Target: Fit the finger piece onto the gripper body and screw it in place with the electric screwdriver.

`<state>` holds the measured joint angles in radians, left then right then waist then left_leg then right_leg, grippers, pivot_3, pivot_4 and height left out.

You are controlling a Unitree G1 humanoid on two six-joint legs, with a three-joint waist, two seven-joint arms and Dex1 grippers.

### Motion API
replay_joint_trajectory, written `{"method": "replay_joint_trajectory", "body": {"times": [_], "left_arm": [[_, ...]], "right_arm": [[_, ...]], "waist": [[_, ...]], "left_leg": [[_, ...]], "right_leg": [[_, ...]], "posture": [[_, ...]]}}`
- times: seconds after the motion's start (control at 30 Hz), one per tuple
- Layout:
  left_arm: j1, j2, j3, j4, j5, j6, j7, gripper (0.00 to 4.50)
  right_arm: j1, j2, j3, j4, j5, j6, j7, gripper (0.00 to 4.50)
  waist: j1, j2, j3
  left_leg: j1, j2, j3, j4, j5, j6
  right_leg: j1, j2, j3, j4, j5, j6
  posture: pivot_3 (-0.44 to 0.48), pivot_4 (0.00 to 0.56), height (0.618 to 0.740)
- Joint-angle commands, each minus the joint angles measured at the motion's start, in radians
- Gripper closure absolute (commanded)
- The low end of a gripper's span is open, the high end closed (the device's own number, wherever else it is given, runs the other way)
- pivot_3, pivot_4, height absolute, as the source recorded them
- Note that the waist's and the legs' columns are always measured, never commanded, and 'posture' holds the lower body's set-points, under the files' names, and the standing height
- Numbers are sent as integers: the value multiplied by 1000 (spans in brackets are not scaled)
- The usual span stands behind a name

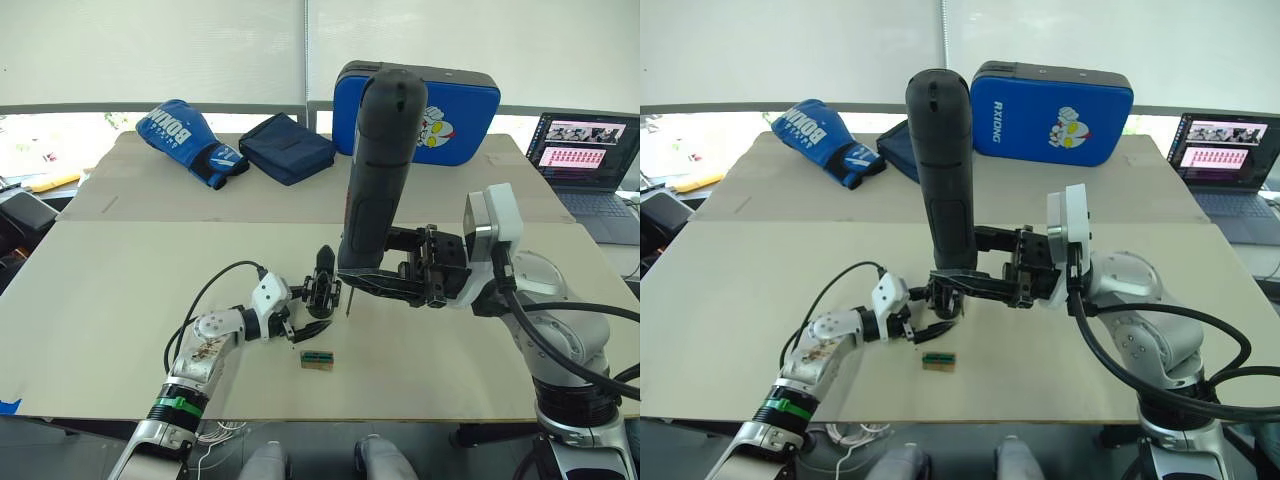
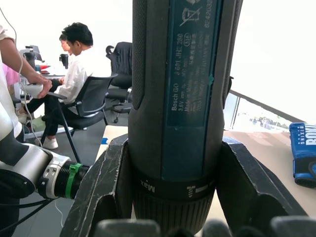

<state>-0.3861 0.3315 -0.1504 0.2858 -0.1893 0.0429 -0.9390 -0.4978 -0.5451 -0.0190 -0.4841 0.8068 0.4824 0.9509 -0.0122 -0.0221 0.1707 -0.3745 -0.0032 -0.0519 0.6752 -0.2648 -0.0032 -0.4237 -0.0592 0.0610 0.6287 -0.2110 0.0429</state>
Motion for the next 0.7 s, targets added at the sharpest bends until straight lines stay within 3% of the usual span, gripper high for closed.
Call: {"method": "replay_joint_trajectory", "body": {"times": [0.03, 0.17, 0.27, 0.37, 0.5, 0.7], "left_arm": [[-10, -15, -3, 13, 10, -18, 17, 30], [-15, -27, -9, 28, 17, -34, 20, 30], [-15, -32, -10, 35, 16, -40, 13, 885], [-17, -36, -13, 38, 17, -41, 11, 2231], [-16, -21, -23, 23, 11, -35, -29, 2226], [-65, 38, 4, 105, -33, -125, -192, 2226]], "right_arm": [[-15, -7, -36, -40, 19, -19, -8, 2563], [-17, -6, -35, -35, 17, -19, -7, 2563], [-22, -6, -32, -30, 16, -18, -6, 2563], [-26, -5, -30, -25, 14, -18, -6, 2563], [-30, -6, -30, -25, 16, -15, -6, 2563], [-22, -29, -42, -34, 33, 0, 0, 2563]], "waist": [[0, 0, 0], [2, 0, 0], [2, 0, 0], [2, 0, 0], [2, 0, 0], [-2, 0, 0]], "left_leg": [[0, 0, 0, 0, 0, 0], [0, 0, 0, 0, 0, 0], [0, 0, 0, 1, 0, 0], [0, 0, 0, 1, 0, 0], [0, 0, 0, 1, 0, 0], [-1, 0, 0, 1, 0, 0]], "right_leg": [[0, 0, 0, 0, 0, 0], [0, 0, 0, 0, 0, 0], [0, 0, 0, 0, 0, 0], [0, 0, 0, 0, 0, 0], [0, 0, 0, 0, 0, 0], [0, 0, 0, 0, 0, 0]], "posture": [[0, 150, 740], [0, 150, 740], [0, 150, 740], [0, 150, 740], [0, 150, 740], [0, 150, 740]]}}
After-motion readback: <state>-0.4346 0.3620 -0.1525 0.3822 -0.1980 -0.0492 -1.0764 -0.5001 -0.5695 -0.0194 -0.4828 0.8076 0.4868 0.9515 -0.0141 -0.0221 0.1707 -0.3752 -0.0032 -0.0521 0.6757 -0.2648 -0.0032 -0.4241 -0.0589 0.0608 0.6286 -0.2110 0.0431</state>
